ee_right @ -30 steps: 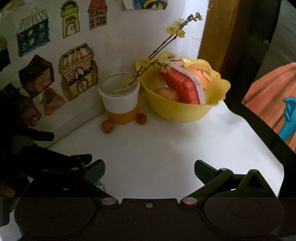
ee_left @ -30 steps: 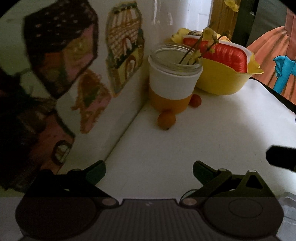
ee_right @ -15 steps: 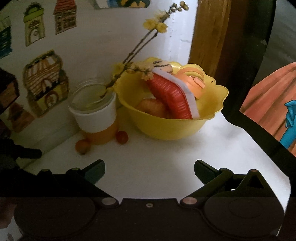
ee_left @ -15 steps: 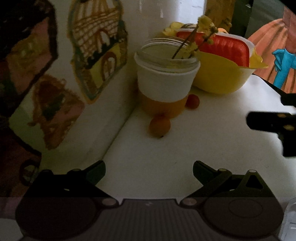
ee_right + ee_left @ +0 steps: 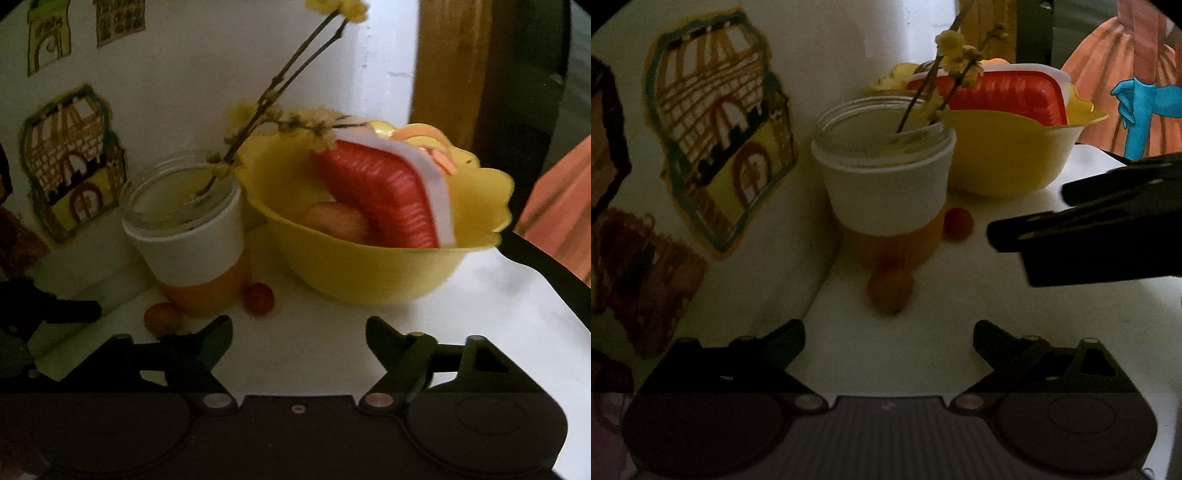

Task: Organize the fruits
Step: 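Move the left tool toward the small red tomato while the right tool approaches the other tomato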

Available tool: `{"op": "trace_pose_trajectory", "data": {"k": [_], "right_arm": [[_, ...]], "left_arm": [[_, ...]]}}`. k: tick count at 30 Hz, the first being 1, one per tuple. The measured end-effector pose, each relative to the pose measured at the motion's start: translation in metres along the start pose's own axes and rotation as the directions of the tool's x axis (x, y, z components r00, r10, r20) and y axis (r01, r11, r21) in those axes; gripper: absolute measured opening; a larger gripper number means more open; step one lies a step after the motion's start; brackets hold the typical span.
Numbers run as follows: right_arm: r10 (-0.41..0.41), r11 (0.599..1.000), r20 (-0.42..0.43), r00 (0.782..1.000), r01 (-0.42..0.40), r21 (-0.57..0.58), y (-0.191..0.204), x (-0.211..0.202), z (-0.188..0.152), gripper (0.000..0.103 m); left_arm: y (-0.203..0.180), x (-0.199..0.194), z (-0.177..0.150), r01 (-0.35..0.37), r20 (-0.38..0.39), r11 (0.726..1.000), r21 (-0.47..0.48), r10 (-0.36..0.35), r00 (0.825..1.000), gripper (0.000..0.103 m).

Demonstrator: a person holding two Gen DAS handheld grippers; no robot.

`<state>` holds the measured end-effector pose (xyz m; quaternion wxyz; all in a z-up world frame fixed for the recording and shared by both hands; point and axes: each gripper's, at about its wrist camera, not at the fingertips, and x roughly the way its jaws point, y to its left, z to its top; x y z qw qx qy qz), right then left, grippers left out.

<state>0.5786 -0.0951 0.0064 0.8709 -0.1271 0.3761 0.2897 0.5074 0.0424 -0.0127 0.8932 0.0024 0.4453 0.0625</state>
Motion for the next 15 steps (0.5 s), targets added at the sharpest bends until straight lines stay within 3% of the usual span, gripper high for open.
{"op": "trace_pose_trajectory", "data": {"k": [7, 15], "right_arm": [[0.042, 0.999, 0.006, 0.999, -0.042, -0.011, 0.004, 0.018, 0.004, 0.062], [0.049, 0.999, 0.008, 0.999, -0.048, -0.011, 0.009, 0.034, 0.006, 0.053]], "left_arm": [[-0.001, 0.011, 0.002, -0.006, 0.040, 1.000, 0.015, 0.006, 0.999, 0.085], [0.005, 0.015, 0.004, 0.001, 0.072, 1.000, 0.013, -0.001, 0.997, 0.073]]}}
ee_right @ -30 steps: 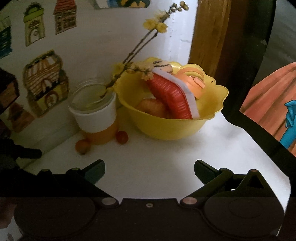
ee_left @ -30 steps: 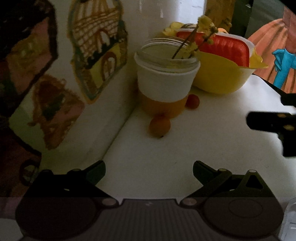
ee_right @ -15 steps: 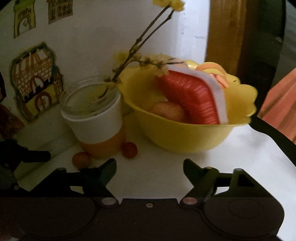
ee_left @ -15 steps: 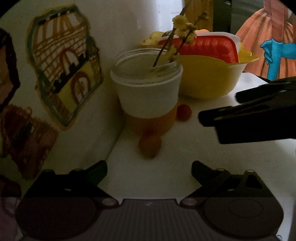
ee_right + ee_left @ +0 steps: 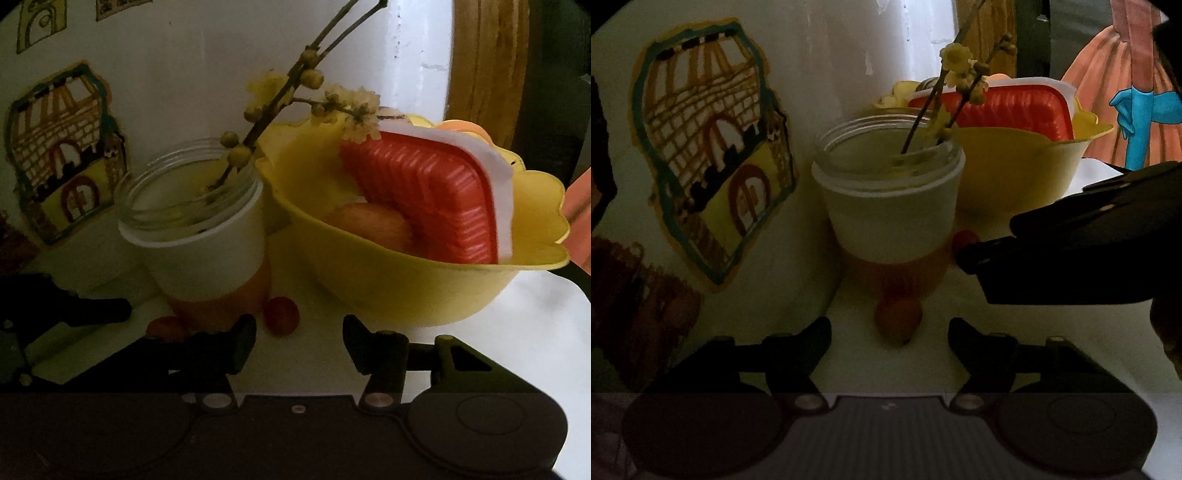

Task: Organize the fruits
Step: 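Move the left tool toward the small red tomato while the right tool approaches the other tomato, then close the left tool on the red tomato while the right tool closes on the other tomato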

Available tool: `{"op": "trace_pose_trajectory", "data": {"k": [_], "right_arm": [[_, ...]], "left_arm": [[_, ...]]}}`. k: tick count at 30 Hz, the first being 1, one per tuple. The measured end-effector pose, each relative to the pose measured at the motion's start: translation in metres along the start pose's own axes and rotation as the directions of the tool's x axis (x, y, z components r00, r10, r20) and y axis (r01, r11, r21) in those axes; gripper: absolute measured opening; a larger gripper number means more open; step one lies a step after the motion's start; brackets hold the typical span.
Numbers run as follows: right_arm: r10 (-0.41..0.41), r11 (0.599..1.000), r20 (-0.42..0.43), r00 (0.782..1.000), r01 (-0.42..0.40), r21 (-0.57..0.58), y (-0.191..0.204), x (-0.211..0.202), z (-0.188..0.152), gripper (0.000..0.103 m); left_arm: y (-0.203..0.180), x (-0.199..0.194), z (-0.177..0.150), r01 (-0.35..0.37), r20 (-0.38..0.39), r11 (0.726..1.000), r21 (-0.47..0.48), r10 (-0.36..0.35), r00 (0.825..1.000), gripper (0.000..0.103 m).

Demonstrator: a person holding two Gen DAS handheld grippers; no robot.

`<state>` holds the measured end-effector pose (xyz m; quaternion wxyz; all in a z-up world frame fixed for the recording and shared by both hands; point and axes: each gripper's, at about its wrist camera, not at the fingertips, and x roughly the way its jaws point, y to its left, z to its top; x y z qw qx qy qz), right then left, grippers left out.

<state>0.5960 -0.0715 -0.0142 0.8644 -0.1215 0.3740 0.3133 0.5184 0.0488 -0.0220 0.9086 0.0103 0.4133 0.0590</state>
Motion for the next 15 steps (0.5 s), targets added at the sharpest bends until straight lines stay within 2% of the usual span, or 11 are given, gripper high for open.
{"op": "trace_pose_trajectory", "data": {"k": [7, 15], "right_arm": [[0.009, 1.000, -0.007, 1.000, -0.009, -0.002, -0.007, 0.014, 0.003, 0.044], [0.023, 1.000, 0.000, 1.000, -0.023, -0.014, -0.006, 0.021, 0.002, 0.037]], "left_arm": [[0.003, 0.006, 0.007, 0.014, 0.017, 1.000, 0.004, -0.014, 1.000, 0.062], [0.006, 0.005, 0.007, 0.029, 0.012, 1.000, -0.003, -0.029, 1.000, 0.045]]}}
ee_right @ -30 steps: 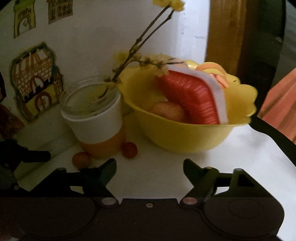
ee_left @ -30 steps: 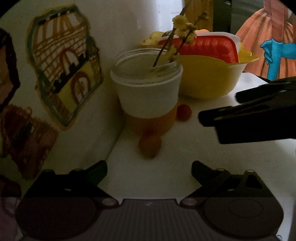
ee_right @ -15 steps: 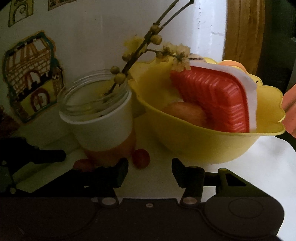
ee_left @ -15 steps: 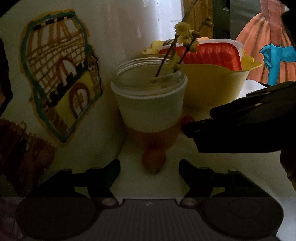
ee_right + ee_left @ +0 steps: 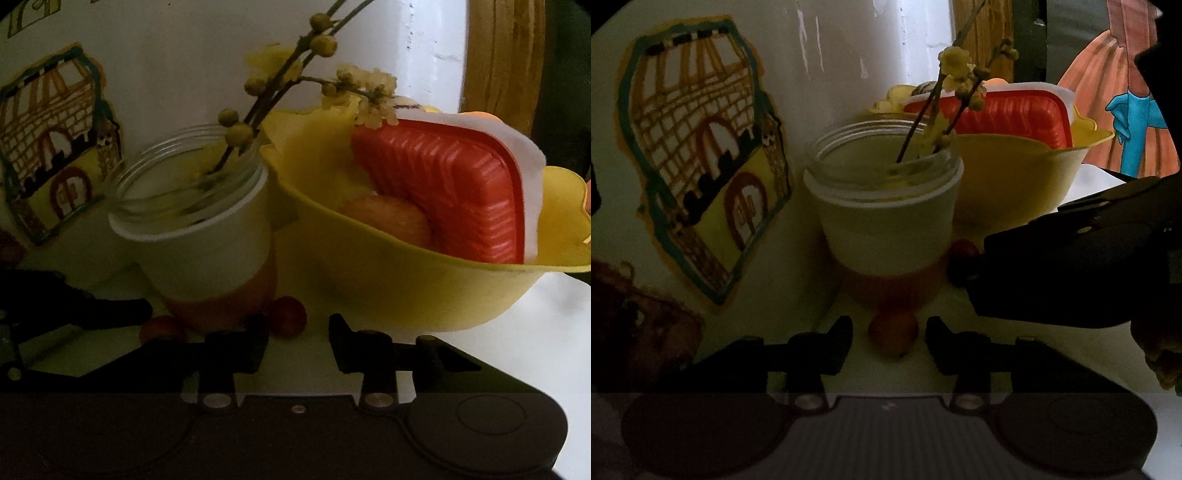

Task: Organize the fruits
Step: 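Close the left tool on the red tomato while the right tool closes on the other tomato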

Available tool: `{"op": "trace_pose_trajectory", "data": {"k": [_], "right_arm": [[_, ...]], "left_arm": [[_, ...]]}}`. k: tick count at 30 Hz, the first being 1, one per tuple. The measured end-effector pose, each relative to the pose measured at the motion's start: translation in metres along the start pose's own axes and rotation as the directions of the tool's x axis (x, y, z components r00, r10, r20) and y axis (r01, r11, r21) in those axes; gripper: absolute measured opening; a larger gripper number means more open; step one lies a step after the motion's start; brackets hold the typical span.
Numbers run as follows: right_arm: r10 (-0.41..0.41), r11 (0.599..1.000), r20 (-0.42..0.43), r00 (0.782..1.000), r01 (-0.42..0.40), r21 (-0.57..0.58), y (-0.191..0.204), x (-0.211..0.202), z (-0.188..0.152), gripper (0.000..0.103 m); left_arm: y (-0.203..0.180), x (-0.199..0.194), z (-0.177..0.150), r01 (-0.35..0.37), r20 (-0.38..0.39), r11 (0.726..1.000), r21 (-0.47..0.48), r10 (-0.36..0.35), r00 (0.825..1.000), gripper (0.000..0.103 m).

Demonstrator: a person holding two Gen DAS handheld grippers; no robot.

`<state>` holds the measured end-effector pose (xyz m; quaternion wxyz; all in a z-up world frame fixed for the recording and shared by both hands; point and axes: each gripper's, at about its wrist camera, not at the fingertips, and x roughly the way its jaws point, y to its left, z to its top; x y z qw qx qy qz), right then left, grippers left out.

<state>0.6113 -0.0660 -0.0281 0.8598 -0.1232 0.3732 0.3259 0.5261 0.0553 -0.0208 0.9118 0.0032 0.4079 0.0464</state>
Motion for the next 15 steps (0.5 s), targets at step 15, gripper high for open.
{"op": "trace_pose_trajectory", "data": {"k": [15], "right_arm": [[-0.001, 1.000, 0.004, 1.000, 0.001, 0.014, 0.000, -0.014, -0.010, 0.023]], "left_arm": [[0.004, -0.003, -0.001, 0.022, -0.022, 0.999, -0.031, -0.023, 1.000, 0.030]]}}
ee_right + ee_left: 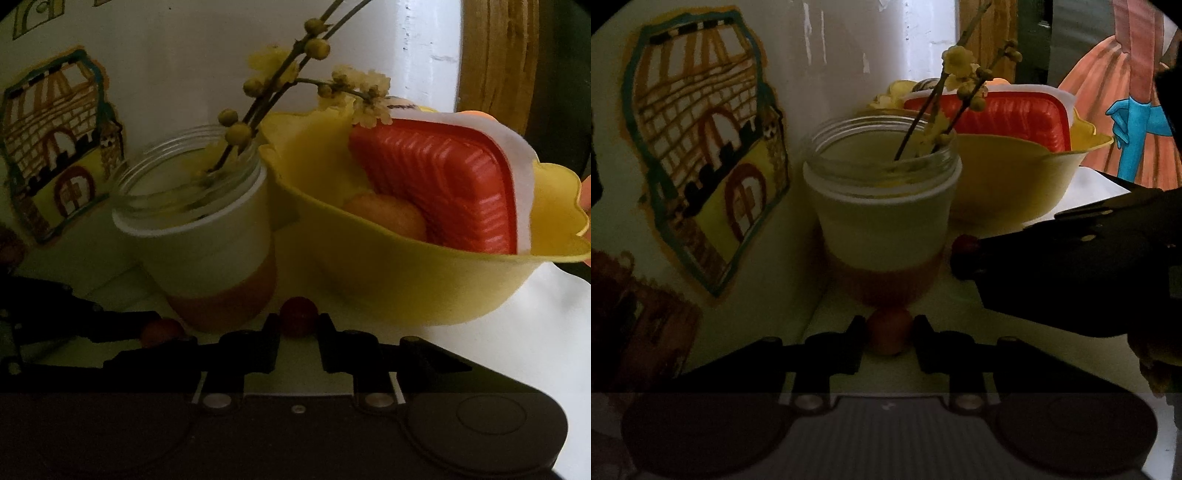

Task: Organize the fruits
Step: 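Close the left tool on the red tomato while the right tool closes on the other tomato, then carry the tomato in the left tool over the tray while the right tool carries its tomato there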

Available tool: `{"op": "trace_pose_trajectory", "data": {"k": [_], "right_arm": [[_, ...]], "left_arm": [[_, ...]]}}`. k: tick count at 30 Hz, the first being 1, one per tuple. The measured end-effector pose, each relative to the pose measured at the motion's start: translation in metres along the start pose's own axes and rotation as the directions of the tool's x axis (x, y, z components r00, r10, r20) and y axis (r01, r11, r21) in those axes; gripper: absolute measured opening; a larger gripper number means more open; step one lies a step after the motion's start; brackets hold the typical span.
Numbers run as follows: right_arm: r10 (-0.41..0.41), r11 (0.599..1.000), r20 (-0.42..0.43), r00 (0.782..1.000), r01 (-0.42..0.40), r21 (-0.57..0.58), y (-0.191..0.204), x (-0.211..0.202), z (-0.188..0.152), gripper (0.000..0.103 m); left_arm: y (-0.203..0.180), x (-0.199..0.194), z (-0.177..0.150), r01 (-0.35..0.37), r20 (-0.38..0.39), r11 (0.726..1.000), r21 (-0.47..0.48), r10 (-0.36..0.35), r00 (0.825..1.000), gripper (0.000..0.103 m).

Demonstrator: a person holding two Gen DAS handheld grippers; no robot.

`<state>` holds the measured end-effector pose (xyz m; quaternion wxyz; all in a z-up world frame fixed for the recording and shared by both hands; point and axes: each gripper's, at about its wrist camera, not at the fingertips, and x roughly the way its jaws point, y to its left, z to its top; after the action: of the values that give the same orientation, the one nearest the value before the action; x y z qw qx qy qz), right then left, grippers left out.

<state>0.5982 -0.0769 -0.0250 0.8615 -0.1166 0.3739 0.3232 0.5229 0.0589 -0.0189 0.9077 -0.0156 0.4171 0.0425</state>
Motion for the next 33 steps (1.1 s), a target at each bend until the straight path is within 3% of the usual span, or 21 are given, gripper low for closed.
{"op": "trace_pose_trajectory", "data": {"k": [17, 33], "right_arm": [[-0.023, 0.999, -0.001, 1.000, 0.023, 0.040, -0.007, -0.060, -0.031, 0.023], [-0.081, 0.993, 0.053, 0.995, 0.075, 0.095, -0.020, -0.148, -0.068, 0.023]], "left_arm": [[-0.031, -0.026, -0.009, 0.010, -0.003, 1.000, 0.024, -0.010, 1.000, 0.030], [-0.096, -0.055, -0.014, 0.069, 0.028, 0.994, 0.088, -0.072, 0.997, 0.030]]}}
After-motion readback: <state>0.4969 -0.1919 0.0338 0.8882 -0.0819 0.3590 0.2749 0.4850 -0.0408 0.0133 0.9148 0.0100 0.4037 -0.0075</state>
